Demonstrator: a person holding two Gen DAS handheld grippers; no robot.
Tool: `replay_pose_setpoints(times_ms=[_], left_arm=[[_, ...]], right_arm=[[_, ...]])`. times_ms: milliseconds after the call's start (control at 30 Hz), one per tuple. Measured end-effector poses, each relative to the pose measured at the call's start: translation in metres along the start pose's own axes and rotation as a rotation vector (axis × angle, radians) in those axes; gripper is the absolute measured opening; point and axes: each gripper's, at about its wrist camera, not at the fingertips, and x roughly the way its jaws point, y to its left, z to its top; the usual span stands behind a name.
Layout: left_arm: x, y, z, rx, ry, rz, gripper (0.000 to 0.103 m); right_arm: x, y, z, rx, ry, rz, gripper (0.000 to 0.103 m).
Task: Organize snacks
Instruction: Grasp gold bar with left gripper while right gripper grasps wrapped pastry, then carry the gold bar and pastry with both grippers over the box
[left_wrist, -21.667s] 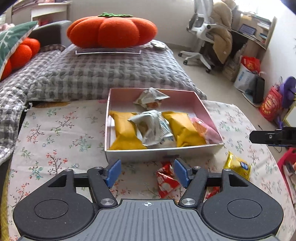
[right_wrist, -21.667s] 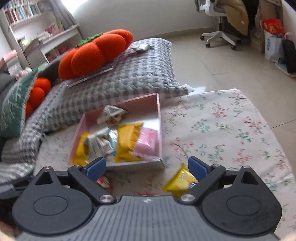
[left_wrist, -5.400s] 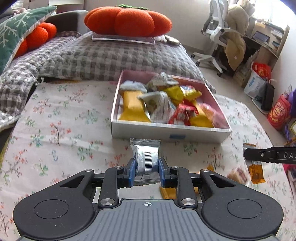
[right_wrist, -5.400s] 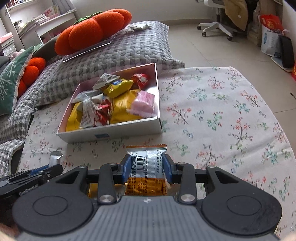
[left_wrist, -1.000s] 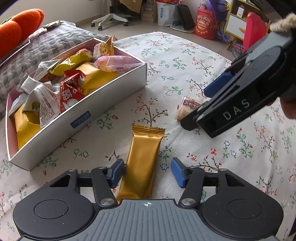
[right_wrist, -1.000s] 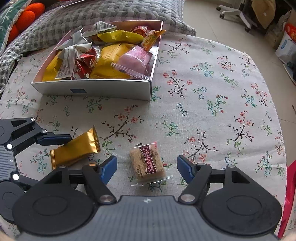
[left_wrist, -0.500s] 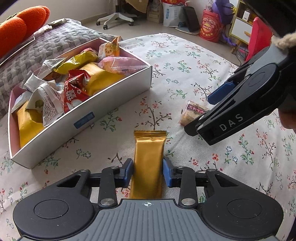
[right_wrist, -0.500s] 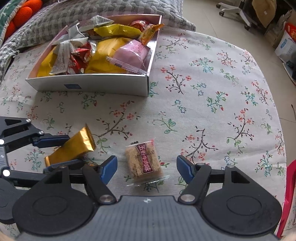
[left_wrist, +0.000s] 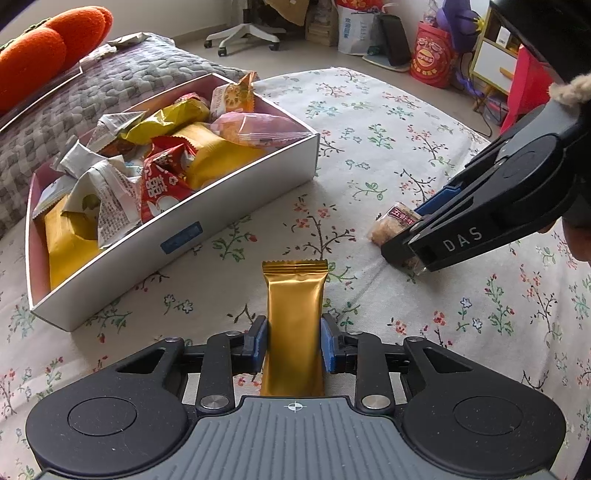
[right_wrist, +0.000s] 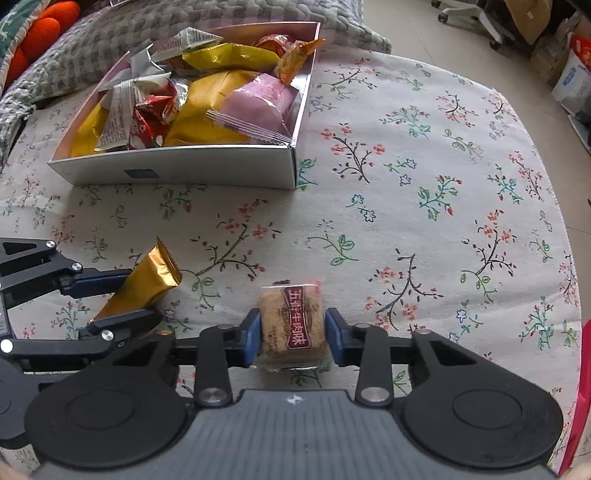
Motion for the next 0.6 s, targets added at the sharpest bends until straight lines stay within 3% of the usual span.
replay_pose_setpoints(times_ms=[600], left_arm=[[-0.021,0.018,0.007,-0.084,-0.070,0.005,0.027]], right_arm=[[-0.010,-0.014,0.005,0.100,-0.068,0.012,0.032]])
